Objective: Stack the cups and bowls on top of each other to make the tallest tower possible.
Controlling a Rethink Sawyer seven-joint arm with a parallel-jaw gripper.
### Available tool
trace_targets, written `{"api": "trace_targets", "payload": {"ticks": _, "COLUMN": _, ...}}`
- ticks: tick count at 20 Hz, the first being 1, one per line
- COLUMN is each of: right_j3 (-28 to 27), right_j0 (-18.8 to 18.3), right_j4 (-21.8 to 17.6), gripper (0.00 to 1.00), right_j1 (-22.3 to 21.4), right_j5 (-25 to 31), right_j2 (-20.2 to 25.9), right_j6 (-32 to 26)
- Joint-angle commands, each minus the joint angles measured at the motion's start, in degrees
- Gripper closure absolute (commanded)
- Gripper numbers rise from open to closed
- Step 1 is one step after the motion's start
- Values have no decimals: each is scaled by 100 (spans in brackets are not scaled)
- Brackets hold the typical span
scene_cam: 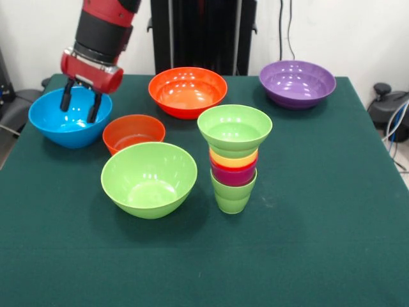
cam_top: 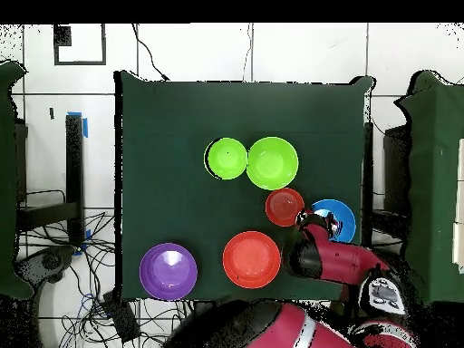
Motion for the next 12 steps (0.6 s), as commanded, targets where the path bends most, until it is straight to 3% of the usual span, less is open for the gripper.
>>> {"api": "trace_targets", "payload": {"ticks": 1, "right_j3": -608, "right_j0": 363, "right_j4": 952, "gripper": 0, "right_j1": 821, "right_j5": -393, "right_j2": -117, "right_j6": 1015}}
{"api": "trace_targets", "payload": {"ticks": 6, "right_j3": -345, "right_j0": 369, "right_j4": 1057, "gripper": 0, "right_j1": 546, "right_j5": -270, "right_j2": -35, "right_j6": 906}}
{"api": "trace_targets", "payload": {"ticks": 12, "right_j3": 109, "right_j0": 189, "right_j4": 817, "gripper": 0, "right_j1": -192, "right_j5": 161, "right_j2": 274, "right_j6": 783}}
